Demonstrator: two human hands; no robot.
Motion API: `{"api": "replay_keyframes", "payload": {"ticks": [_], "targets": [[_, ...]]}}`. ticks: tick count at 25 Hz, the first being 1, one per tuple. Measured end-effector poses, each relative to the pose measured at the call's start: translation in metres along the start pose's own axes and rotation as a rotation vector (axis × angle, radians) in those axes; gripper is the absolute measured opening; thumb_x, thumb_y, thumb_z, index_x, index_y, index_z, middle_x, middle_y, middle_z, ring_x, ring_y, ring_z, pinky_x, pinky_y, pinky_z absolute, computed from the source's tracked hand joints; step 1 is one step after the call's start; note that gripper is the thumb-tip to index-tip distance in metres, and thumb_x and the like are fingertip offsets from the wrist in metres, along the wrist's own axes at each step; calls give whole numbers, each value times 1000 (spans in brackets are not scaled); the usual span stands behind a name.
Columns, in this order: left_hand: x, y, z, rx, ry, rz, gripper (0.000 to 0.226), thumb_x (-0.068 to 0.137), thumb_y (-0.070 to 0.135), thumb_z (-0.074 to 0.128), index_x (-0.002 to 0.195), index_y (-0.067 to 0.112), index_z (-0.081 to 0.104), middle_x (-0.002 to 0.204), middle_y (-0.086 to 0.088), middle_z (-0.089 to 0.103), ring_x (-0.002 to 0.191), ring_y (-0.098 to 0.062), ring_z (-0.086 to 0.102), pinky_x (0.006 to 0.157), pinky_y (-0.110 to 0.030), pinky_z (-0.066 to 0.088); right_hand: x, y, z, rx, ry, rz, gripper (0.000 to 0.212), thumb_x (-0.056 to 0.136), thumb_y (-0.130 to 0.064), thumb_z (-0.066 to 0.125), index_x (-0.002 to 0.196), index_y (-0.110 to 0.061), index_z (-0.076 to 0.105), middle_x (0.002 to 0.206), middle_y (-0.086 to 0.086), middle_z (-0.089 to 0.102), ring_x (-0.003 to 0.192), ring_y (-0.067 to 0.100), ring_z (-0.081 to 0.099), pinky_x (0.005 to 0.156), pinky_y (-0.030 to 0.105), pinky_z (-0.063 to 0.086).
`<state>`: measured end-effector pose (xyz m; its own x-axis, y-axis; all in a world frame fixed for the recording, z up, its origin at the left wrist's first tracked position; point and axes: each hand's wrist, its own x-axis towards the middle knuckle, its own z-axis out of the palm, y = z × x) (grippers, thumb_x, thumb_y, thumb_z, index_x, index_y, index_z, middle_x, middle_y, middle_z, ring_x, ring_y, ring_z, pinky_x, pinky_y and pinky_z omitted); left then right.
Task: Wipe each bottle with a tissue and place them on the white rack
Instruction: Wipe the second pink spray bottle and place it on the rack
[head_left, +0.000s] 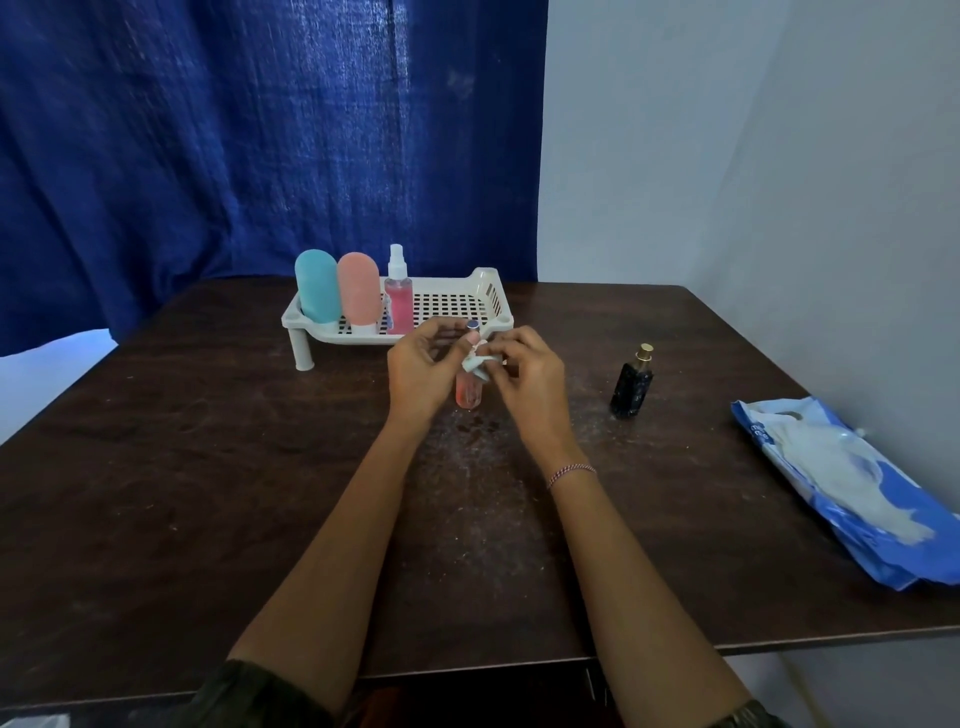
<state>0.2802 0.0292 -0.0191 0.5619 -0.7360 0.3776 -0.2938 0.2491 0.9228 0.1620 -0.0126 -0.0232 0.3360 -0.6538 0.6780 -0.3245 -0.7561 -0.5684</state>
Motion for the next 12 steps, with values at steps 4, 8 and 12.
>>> {"api": "replay_keyframes", "payload": {"ticks": [4, 8, 12], "targets": [[0, 1, -2, -7, 28, -24, 23, 81, 14, 72, 103, 16, 67, 97, -1, 71, 89, -8, 67, 80, -22, 55, -1, -1, 0, 2, -68, 33, 13, 77, -4, 71, 90, -5, 68, 102, 6, 63, 91, 6, 56, 82, 20, 52], [1, 2, -4, 14, 29, -21, 23, 78, 18, 75, 100, 16, 69, 93, 3, 71, 87, -7, 68, 79, -22, 56, -1, -7, 3, 68, 70, 39, 12, 79, -6, 71, 90, -5, 66, 104, 5, 61, 100, 11, 58, 82, 19, 52], [2, 3, -6, 37, 48, -44, 19, 76, 21, 77, 93, 23, 68, 91, 3, 72, 85, -8, 69, 79, -27, 57, -3, -2, 5, -2, -31, 38, 17, 76, -7, 73, 91, -1, 68, 102, 7, 61, 94, 10, 57, 83, 24, 53]]}}
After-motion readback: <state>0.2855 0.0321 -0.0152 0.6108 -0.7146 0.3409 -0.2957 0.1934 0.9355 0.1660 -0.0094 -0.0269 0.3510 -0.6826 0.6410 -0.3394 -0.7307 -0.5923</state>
